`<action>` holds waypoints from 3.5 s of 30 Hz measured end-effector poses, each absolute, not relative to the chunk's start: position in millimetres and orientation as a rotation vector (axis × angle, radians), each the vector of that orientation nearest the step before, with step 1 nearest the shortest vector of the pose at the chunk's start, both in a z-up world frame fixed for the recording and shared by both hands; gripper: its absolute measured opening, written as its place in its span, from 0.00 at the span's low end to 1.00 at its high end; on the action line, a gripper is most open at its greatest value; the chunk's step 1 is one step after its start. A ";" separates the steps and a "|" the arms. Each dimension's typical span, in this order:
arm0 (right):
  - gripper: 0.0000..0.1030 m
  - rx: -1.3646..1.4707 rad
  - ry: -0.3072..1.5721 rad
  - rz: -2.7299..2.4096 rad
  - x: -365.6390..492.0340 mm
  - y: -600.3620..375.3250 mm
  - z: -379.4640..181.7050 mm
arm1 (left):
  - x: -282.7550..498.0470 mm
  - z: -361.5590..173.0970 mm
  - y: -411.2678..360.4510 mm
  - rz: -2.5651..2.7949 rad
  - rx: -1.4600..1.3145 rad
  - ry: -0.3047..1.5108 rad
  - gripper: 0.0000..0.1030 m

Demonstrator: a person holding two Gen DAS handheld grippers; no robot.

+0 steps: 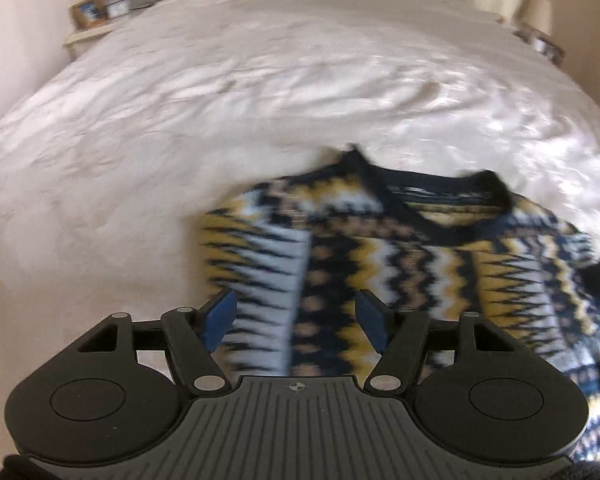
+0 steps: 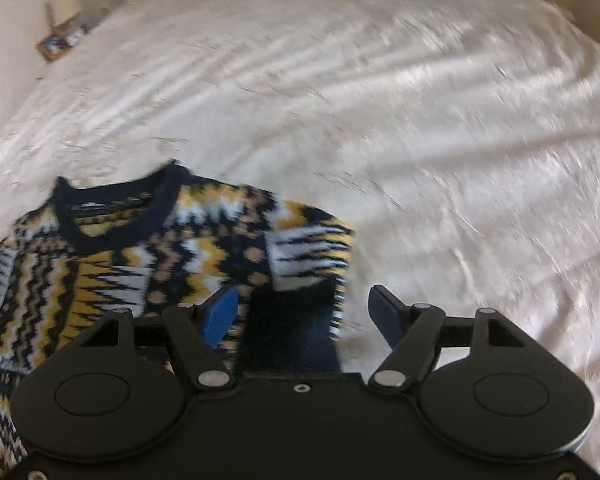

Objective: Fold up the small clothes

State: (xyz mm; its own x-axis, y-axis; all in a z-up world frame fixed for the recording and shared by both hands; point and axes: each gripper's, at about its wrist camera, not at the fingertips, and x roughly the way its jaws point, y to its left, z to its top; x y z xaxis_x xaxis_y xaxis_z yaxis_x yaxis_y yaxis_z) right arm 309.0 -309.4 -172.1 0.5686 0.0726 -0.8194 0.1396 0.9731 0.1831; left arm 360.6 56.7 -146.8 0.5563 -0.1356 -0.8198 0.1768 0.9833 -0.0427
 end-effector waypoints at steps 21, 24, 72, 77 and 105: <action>0.73 0.389 1.029 -0.042 289.5 -314.8 -180.3 | 364.2 -194.2 94.6 -0.068 0.046 1.124 0.82; 0.73 0.384 1.017 -0.022 277.8 -307.8 -174.6 | 363.0 -188.5 94.6 -0.048 0.101 1.126 0.83; 0.99 0.459 1.103 0.184 101.7 -254.1 -188.4 | 128.7 -154.5 66.8 -0.192 0.044 1.083 0.91; 0.99 0.453 1.120 0.156 74.7 -239.1 -192.1 | 110.7 -161.9 82.4 -0.201 0.037 1.092 0.91; 0.99 0.467 1.222 0.090 10.3 -222.2 -233.9 | 58.0 -218.1 103.2 -0.243 0.036 1.190 0.92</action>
